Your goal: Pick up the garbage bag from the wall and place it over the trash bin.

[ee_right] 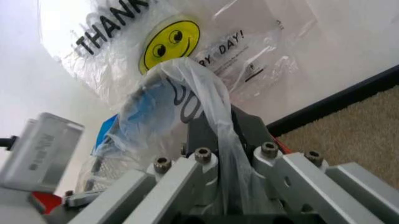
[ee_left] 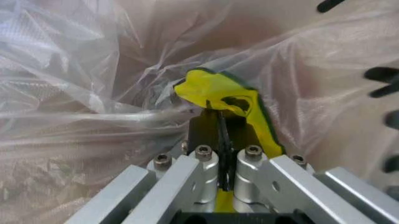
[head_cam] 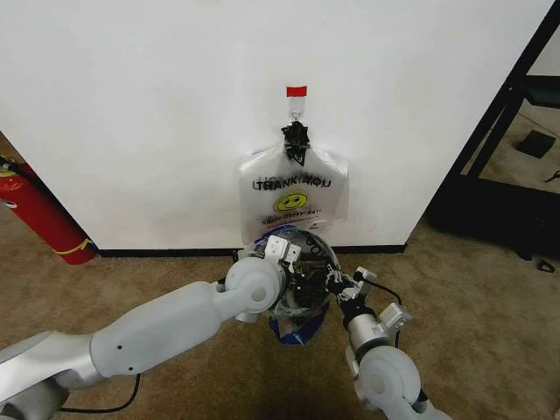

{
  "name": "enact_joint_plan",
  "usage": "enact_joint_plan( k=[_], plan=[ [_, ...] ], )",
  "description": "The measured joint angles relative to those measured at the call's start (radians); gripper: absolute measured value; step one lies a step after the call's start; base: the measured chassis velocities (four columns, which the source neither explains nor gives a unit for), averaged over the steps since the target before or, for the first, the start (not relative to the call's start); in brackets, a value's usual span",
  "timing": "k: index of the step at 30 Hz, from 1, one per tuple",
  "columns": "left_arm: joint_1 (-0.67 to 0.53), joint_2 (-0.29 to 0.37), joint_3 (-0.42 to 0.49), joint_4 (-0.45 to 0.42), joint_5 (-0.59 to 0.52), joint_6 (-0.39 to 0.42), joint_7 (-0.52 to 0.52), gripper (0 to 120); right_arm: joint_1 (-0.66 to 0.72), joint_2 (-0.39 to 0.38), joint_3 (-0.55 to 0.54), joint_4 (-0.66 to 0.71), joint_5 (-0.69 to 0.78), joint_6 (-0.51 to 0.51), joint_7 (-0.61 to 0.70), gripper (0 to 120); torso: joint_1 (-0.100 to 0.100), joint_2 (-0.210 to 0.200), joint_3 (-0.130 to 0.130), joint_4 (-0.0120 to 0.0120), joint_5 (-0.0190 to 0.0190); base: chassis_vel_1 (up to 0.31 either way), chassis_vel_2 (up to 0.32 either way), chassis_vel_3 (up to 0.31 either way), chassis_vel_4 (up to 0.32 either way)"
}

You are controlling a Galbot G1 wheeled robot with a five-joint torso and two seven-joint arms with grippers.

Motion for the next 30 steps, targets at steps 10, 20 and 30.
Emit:
enact_joint_plan(
  k=[10,20,30],
  plan=[
    [0.009,-0.044,0.019,0.062,0.009,0.011,0.002,0,0.003,-0.002,-0.008,0.000,-0.003,0.000,-0.001,1,0.000,0.000,0.000,0.0000,0.0001,0.000,0.000,0.000,0.000],
    [0.006,-0.105,0.043,0.160,0.033,0.013,0.016,0,-0.023,-0.007,-0.011,0.015,-0.010,-0.001,-0.013,1,0.000,0.000,0.000,0.0000,0.0001,0.000,0.000,0.000,0.000],
    [0.009,-0.143,0.066,0.222,0.068,0.010,0.035,0,-0.025,-0.007,-0.012,0.023,-0.009,-0.001,-0.015,1,0.000,0.000,0.000,0.0001,0.0000,0.000,0.000,0.000,0.000]
  ],
)
